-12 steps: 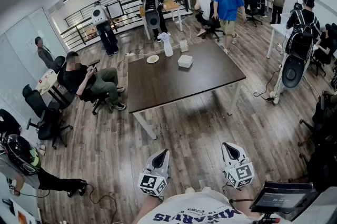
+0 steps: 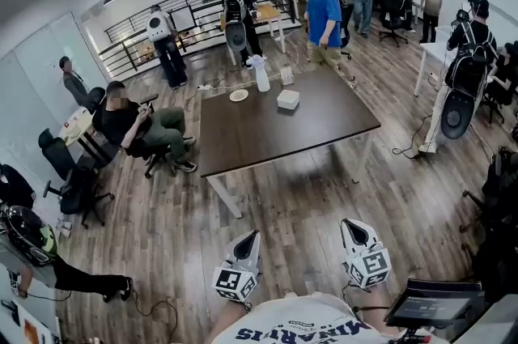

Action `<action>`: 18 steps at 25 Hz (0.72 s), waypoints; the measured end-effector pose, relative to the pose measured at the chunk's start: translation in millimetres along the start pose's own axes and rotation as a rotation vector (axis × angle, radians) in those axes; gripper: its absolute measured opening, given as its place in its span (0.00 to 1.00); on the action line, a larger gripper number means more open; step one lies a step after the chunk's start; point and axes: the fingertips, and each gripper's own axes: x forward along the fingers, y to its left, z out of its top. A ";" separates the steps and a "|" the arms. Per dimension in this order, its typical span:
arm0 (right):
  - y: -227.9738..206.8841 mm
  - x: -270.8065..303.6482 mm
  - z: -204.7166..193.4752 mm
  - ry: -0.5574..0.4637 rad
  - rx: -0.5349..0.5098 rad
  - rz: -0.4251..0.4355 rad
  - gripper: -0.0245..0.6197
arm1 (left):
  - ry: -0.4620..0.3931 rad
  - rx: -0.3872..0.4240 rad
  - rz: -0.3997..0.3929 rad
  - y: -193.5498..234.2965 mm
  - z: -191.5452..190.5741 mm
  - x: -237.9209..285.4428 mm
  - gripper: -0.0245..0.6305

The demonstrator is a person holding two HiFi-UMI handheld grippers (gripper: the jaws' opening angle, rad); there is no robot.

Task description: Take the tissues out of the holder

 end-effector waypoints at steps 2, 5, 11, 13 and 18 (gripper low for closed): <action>-9.5 2.3 0.2 0.002 0.011 -0.021 0.05 | -0.003 0.005 -0.002 -3.0 1.7 5.3 0.04; -15.1 3.0 0.6 0.012 -0.018 -0.020 0.05 | -0.002 0.008 0.007 -8.0 1.5 7.8 0.04; -34.0 -5.1 -6.5 -0.008 -0.005 -0.006 0.05 | 0.006 0.015 0.024 -24.9 -6.6 17.8 0.04; -45.2 -7.1 -10.8 -0.010 0.004 -0.001 0.05 | 0.010 0.023 0.022 -36.0 -7.4 24.5 0.04; -67.9 -17.7 -30.2 0.021 0.031 -0.013 0.05 | 0.022 0.014 0.016 -62.2 -14.8 27.5 0.04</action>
